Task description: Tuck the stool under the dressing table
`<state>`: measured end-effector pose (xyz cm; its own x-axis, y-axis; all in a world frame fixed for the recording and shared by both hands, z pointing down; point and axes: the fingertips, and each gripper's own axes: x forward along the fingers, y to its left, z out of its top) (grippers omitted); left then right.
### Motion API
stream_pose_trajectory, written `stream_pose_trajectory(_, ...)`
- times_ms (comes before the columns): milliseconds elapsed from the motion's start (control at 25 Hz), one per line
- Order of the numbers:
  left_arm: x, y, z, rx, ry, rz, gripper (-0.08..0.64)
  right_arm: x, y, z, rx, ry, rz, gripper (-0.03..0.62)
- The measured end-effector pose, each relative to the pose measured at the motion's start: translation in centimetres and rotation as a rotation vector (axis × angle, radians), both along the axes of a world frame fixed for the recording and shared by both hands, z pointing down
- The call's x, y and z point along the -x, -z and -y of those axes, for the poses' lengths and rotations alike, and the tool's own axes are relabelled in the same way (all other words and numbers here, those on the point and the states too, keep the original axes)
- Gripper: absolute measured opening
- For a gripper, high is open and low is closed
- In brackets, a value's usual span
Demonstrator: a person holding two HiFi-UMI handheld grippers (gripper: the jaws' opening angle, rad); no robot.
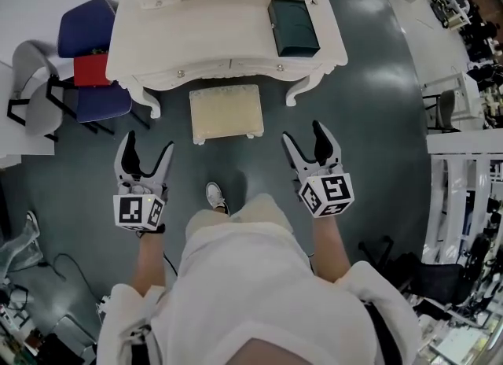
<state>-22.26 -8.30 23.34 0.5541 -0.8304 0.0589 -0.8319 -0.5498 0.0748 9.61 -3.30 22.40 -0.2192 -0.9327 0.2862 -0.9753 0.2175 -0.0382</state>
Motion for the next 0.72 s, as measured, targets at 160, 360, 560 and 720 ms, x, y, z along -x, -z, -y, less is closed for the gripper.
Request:
stream_pose_trajectory(160,-2.9,-0.9,1.9,0.020,-0.008,0.003,0.405,-1.5,-1.7,2.4,0.029,0.032,-0.012,0.314)
stream_pose_trajectory(360,-7.5,-0.7,4.0,0.015,0.013,0.023,0.405,-3.7,-4.3,6.4,0.079,0.128,-0.049,0.314)
stream_pose_trajectory(560,-9.3,-2.2,6.0,0.027,0.048,0.047,0.405,-4.8,-7.3,8.7,0.135,0.213,-0.094,0.314)
stream_pose_trajectory(720,-10.4,-4.8,7.7,0.058,0.035,0.070,0.405,-3.9,-10.8,10.3,0.174,0.268,-0.111,0.314)
